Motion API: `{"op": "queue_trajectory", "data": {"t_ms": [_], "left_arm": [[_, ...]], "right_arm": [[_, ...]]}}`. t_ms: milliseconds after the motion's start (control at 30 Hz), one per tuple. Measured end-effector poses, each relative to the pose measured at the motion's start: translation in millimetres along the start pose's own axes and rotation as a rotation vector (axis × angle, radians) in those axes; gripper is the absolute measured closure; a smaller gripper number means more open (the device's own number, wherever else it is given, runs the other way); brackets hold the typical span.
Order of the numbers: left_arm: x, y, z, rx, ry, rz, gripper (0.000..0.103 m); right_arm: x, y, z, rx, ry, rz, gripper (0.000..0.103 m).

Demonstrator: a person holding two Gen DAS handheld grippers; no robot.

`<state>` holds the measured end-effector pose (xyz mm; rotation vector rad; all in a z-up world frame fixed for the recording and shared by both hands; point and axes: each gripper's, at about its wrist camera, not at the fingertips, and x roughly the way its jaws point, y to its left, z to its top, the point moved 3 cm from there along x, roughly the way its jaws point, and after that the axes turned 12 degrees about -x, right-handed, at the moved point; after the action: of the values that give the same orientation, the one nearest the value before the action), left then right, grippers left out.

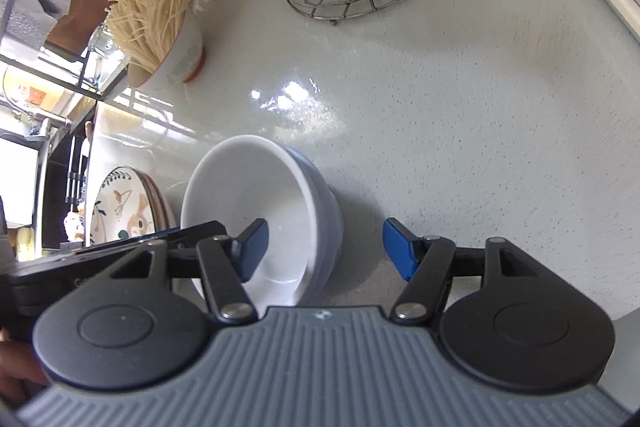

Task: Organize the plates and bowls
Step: 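Lower the white bowl into the translucent bowl and open both tools, then close both tools together on the rim of the stacked bowls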

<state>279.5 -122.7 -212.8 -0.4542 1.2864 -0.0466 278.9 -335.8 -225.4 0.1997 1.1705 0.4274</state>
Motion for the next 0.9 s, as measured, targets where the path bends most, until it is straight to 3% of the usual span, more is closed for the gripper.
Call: {"op": "queue_trajectory", "data": {"t_ms": [133, 367, 900], "left_arm": [[3, 3, 1, -0.008, 0.006, 0.004, 0.071], [13, 3, -2, 0.008, 0.028, 0.001, 0.071], [16, 2, -9, -0.014, 0.008, -0.016, 0.072]], "right_arm": [[4, -1, 0, 0.0, 0.009, 0.004, 0.045], [12, -9, -4, 0.034, 0.04, 0.032, 0.067], [16, -16, -3, 0.047, 0.04, 0.068, 0.067]]}}
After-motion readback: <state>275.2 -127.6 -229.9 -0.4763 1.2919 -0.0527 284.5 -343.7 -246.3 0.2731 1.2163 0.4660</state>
